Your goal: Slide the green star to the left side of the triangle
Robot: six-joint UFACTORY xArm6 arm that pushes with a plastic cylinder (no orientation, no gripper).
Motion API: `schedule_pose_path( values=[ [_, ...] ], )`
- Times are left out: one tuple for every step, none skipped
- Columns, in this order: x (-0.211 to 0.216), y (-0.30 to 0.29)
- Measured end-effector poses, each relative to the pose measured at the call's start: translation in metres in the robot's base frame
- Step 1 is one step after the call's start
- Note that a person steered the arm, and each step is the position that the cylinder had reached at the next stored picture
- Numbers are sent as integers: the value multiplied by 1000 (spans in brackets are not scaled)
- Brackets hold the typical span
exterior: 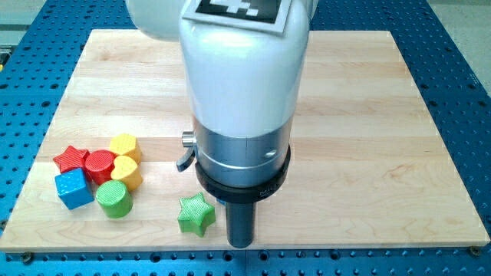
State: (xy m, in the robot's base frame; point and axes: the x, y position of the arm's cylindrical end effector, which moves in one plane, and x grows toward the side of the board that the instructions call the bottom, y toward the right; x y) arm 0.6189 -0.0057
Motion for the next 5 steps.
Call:
schedule_pose_path(
  values=[
    [0,-5],
    [0,-31],
    [-1,-55],
    [0,-92],
    [0,-138]
  ],
)
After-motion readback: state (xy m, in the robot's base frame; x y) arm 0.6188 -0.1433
